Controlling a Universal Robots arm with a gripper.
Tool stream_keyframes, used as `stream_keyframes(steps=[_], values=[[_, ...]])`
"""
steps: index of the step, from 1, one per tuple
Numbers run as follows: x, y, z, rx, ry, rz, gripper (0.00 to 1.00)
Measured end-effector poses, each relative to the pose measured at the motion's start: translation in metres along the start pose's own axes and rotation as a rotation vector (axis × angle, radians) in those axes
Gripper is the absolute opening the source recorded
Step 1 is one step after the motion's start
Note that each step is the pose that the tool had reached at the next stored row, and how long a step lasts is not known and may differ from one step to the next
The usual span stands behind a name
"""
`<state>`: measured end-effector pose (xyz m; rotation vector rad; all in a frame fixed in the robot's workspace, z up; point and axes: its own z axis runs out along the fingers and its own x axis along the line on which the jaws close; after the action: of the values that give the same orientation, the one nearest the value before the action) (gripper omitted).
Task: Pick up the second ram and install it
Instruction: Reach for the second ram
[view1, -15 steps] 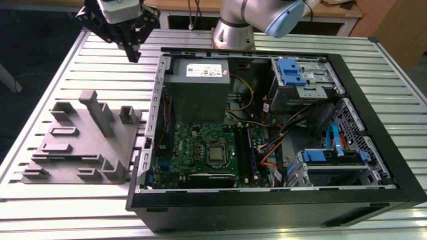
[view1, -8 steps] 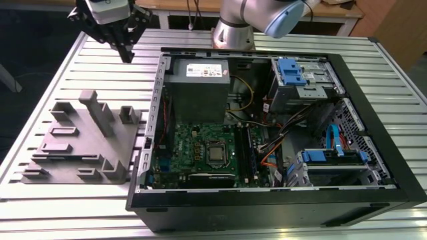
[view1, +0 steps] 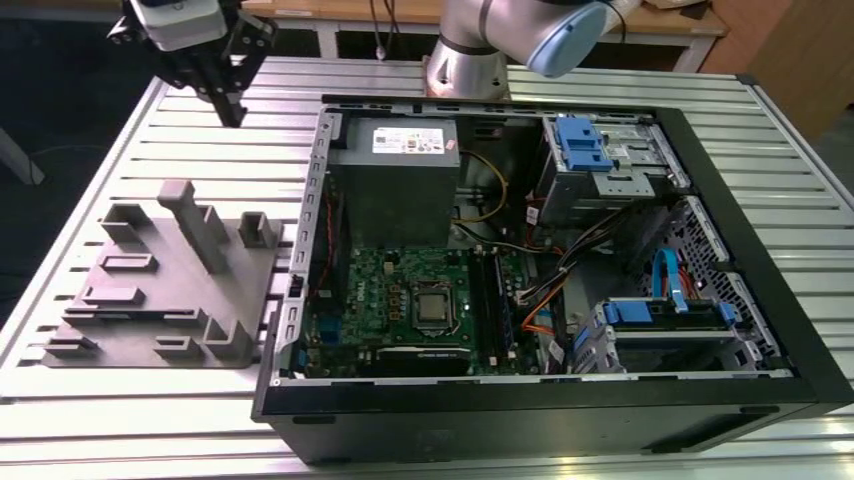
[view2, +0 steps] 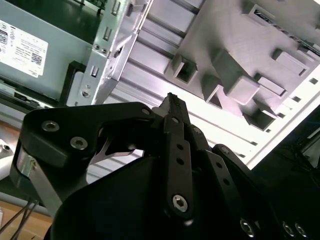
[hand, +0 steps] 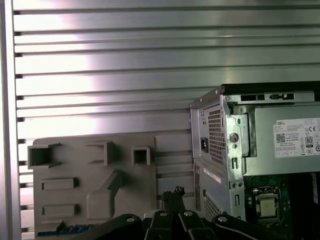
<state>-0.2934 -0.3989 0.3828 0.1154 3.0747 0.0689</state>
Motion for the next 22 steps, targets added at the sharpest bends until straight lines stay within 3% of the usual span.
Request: stream_keyframes(steps=[10, 22], values=[[0.031, -0.0085, 0.0026, -0.0004, -0.0047, 0.0, 0.07], [0.0544, -0.0259, 0.008, -0.0004, -0.0055, 0.0, 0.07]])
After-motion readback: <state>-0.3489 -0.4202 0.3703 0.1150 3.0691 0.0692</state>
